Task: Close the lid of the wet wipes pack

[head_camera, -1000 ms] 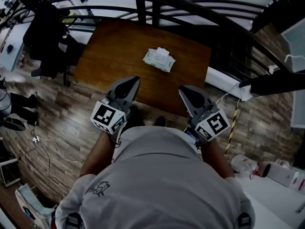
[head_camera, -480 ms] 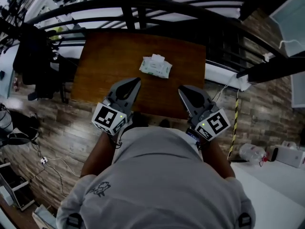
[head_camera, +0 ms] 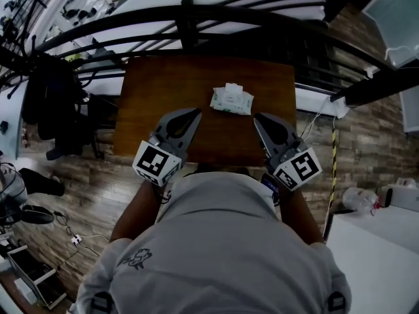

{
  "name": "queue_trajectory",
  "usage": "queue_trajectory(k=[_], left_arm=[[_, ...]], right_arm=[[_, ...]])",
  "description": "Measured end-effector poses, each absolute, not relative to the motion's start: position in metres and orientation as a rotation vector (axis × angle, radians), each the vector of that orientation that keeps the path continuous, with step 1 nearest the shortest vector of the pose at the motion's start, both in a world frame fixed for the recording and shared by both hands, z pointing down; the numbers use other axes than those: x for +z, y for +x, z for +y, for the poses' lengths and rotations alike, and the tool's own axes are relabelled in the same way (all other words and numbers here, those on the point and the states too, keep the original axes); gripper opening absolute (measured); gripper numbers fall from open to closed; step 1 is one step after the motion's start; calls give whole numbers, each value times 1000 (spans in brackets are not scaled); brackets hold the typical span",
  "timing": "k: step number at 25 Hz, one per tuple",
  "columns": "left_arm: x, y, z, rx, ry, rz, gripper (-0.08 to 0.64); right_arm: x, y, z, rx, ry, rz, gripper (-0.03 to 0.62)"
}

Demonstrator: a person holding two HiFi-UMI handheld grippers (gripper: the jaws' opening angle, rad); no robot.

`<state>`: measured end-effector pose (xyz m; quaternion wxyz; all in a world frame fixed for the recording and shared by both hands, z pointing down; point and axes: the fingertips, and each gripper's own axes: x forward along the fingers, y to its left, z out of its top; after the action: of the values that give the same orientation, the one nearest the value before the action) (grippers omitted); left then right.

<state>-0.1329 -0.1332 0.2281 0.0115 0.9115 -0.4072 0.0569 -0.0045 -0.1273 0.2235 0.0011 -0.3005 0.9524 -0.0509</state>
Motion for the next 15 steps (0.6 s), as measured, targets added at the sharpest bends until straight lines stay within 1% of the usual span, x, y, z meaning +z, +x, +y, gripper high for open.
queue_trajectory(k=[6, 11, 15], left_arm=[[237, -169, -141, 201, 2857, -1224, 14], [242, -166, -142, 265, 2928, -1190, 13], [254, -166, -152, 251, 2875, -1158, 14]], right_arm=[[232, -24, -139, -175, -1047, 2963, 37], [245, -18, -145, -227, -1122, 2948, 37], [256, -10, -155, -299, -1140, 2925, 37]])
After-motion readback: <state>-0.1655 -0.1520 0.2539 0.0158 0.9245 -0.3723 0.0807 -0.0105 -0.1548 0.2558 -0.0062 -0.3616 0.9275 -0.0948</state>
